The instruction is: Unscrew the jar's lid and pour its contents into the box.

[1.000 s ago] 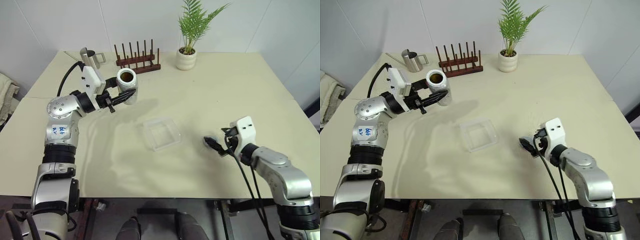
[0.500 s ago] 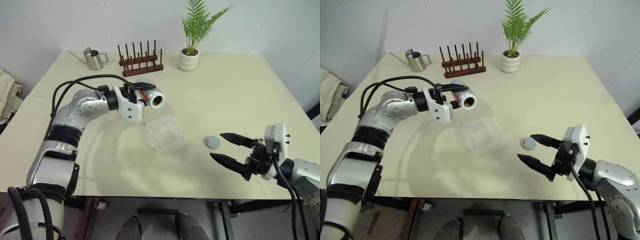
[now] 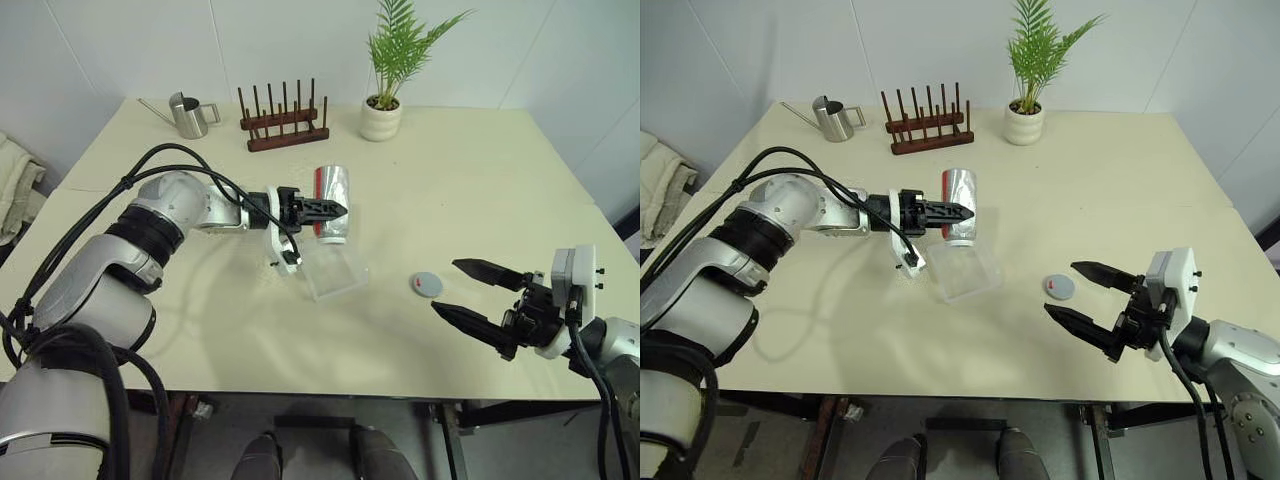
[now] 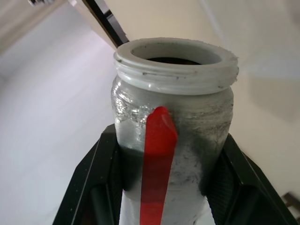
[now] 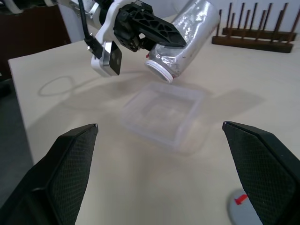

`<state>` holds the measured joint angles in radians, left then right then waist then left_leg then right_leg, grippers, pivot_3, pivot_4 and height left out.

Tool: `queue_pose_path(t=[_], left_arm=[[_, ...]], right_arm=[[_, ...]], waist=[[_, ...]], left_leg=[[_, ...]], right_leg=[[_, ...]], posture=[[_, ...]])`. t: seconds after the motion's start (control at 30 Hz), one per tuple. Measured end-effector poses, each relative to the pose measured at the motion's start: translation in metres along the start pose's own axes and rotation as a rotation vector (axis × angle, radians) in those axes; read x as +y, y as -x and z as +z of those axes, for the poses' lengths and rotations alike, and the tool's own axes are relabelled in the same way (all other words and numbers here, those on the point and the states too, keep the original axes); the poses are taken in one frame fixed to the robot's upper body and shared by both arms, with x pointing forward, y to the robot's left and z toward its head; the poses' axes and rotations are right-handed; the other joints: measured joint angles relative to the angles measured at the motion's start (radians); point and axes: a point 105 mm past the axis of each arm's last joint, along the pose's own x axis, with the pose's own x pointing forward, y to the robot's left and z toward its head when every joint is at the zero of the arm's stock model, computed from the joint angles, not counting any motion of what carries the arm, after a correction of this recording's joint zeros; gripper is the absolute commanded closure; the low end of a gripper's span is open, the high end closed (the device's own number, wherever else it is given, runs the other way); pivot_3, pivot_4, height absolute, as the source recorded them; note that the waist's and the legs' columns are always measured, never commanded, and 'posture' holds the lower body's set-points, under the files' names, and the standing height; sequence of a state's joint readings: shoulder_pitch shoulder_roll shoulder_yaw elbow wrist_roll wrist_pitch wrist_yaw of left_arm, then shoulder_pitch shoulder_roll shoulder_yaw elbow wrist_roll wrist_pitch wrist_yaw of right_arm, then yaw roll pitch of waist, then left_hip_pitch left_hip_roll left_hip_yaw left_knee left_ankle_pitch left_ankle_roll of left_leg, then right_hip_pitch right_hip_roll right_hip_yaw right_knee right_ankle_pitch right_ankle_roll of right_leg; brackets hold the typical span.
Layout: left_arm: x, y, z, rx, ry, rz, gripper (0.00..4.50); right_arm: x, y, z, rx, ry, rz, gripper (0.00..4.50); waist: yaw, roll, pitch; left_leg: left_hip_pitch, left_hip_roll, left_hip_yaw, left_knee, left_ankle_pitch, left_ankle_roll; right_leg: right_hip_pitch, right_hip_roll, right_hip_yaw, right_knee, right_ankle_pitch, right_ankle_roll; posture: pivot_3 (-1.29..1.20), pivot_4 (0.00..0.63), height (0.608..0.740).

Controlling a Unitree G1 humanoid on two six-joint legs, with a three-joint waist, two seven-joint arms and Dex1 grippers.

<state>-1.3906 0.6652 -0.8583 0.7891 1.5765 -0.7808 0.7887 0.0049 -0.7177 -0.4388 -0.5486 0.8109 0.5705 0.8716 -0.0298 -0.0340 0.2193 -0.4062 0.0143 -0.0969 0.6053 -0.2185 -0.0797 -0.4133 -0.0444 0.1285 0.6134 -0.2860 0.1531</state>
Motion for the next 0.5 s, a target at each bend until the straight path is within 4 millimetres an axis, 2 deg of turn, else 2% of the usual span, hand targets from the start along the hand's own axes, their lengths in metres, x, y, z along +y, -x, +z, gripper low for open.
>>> queue_pose_path(t=[0.1,0.27,0.5], left_arm=[[0.000,-0.004,-0.005,0.025,-0.107,0.030,2.62],[0.009,-0.010,-0.002,0.014,-0.240,0.113,2.62],[0.014,-0.011,-0.005,0.036,-0.327,0.163,2.62]], right_arm=[[-0.002,-0.001,0.000,-0.007,-0.001,-0.022,0.02],[-0.001,-0.007,-0.003,-0.009,0.000,-0.020,0.02],[-0.004,-0.010,0.003,-0.025,0.025,-0.025,0.02]], waist=[[0.001,0.000,0.000],[0.002,0.000,0.000],[0.003,0.000,0.000]], left_leg=[[0.000,0.000,0.000,0.000,-0.001,0.000],[-0.001,0.000,0.000,0.000,-0.003,0.000],[0.000,0.000,0.000,0.000,-0.004,0.001]], right_leg=[[0.000,0.000,0.000,0.000,0.000,0.000],[0.000,0.000,0.000,0.000,-0.001,0.001],[0.000,0.000,0.000,0.002,-0.001,0.001]], posture=[[0.00,0.150,0.740],[0.00,0.150,0.740],[0.00,0.150,0.740]])
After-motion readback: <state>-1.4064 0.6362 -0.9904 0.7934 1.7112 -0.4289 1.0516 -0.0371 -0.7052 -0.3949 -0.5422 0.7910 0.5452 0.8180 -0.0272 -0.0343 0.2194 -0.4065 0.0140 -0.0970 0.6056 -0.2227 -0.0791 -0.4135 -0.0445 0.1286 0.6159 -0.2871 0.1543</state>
